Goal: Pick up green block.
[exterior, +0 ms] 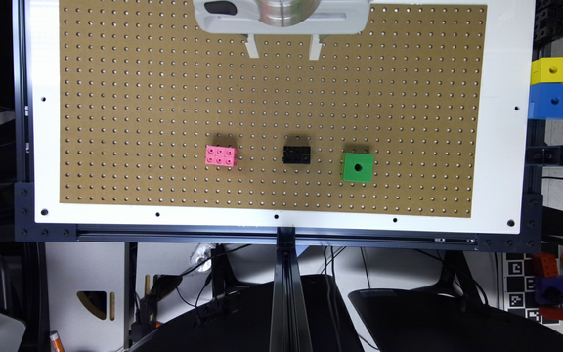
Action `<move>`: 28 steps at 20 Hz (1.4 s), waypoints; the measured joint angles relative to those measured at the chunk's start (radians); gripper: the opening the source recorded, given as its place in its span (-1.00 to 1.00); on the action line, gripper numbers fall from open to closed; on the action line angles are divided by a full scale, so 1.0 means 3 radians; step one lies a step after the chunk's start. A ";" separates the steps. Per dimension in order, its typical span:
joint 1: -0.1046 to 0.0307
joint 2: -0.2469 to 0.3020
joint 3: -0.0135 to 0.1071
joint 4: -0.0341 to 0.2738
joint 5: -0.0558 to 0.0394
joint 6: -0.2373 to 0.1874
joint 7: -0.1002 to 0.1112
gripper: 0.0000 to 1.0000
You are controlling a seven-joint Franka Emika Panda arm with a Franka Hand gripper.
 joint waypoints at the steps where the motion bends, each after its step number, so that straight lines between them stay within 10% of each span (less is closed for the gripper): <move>1: 0.0000 0.0000 0.0000 0.0000 0.0000 0.0000 0.0000 1.00; 5: 0.0000 0.0000 0.0000 -0.0001 0.0000 0.0000 0.0000 1.00; 11: 0.0095 0.0098 0.0133 0.0168 0.0071 0.0000 0.0151 1.00; 16: 0.0104 0.0499 0.0252 0.0592 0.0071 0.0001 0.0285 1.00; 20: 0.0114 0.1000 0.0345 0.1127 0.0070 -0.0003 0.0388 1.00; 23: 0.0143 0.1277 0.0358 0.1424 0.0069 -0.0016 0.0417 1.00; 28: 0.0183 0.1403 0.0363 0.1584 0.0069 -0.0027 0.0452 1.00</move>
